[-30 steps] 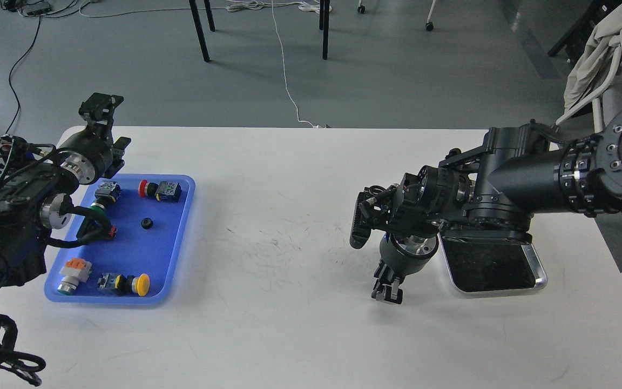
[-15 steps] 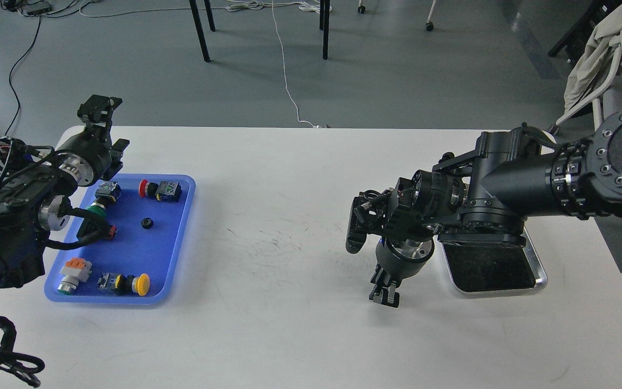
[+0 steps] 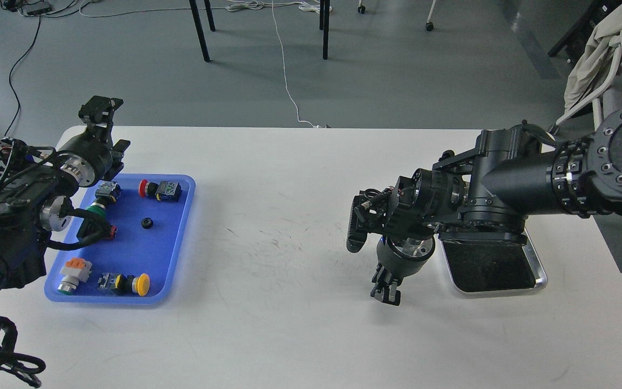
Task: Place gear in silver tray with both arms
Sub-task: 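Close the right gripper on the black gear, then lift the gear into the silver tray and open the right gripper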
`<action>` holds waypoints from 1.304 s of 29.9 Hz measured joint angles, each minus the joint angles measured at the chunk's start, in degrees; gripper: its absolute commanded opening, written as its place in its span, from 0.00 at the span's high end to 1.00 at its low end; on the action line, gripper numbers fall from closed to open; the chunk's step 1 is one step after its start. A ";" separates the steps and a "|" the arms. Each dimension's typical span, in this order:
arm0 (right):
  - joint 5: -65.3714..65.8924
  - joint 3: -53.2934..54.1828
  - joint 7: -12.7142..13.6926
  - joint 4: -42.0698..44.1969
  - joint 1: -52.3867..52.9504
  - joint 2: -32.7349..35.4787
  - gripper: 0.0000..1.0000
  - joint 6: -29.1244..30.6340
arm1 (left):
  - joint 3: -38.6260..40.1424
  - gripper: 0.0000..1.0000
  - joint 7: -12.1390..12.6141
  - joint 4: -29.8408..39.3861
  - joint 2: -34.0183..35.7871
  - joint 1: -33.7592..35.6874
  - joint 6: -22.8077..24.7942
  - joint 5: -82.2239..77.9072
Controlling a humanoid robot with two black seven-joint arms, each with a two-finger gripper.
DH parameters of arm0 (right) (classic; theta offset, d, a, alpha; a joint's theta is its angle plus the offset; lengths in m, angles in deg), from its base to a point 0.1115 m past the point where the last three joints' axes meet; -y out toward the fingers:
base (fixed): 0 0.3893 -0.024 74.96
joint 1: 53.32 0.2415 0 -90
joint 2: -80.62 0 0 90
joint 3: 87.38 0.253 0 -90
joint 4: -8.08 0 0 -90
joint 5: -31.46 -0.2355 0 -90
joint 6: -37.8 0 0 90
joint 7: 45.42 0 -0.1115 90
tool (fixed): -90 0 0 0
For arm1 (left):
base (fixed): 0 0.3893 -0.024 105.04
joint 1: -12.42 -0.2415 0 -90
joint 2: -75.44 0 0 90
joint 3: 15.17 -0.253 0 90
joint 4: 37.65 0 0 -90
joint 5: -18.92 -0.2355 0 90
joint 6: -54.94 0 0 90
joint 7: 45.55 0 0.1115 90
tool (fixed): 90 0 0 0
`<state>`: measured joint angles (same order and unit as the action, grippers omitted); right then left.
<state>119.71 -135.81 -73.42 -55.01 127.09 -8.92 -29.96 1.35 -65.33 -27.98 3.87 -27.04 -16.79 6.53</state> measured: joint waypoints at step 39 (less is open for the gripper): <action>-0.74 20.67 0.00 5.91 -7.27 38.33 0.99 -1.23 | -0.37 0.03 0.09 0.00 -0.62 -1.05 0.07 -0.16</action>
<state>118.98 -115.14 -73.42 -49.10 119.82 29.41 -31.19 0.98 -65.24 -27.98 3.25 -28.09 -16.72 6.37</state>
